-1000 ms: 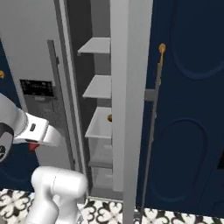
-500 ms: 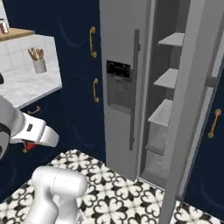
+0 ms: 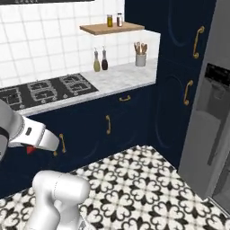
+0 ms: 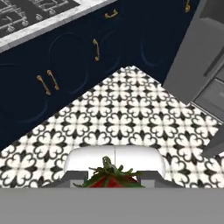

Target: Take the strawberry from the fridge and place it on top of the pancake, located on the dining counter.

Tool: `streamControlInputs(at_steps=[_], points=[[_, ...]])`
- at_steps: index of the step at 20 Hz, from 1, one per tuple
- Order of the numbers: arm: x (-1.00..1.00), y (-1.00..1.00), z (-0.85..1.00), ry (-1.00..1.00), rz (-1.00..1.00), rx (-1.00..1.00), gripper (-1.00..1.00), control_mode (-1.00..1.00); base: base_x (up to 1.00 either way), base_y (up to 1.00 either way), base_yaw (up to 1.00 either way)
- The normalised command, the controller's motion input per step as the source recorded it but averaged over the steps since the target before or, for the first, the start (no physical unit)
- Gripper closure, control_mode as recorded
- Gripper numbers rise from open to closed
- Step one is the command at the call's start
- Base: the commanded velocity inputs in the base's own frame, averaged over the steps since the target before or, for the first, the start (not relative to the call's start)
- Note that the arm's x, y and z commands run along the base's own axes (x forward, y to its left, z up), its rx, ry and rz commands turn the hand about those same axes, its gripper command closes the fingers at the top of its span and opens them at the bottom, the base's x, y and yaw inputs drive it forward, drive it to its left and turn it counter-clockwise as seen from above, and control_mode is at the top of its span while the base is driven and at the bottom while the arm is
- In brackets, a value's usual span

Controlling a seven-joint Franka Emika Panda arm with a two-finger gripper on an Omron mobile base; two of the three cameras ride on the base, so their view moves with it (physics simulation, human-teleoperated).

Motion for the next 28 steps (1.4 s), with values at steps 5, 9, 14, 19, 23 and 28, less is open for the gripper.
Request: streamControlInputs(at_steps=[5, 9, 14, 19, 23, 28], points=[[0.00, 0.00, 0.00, 0.00, 0.00, 0.00, 1.00, 1.00, -0.89, 0.01, 0.67], [0.00, 0.00, 0.00, 0.00, 0.00, 0.00, 1.00, 1.00, -0.73, 0.16, 0.39], [0.00, 0.00, 0.00, 0.00, 0.00, 0.00, 1.00, 1.00, -0.64, 0.52, -0.30], [0.00, 0.00, 0.00, 0.00, 0.00, 0.00, 1.00, 1.00, -0.94, 0.31, -0.67], [0.00, 0.00, 0.00, 0.00, 0.00, 0.00, 1.00, 1.00, -0.67, 0.09, -0.79], [0.00, 0.00, 0.00, 0.00, 0.00, 0.00, 1.00, 1.00, -0.18, 0.00, -0.94]])
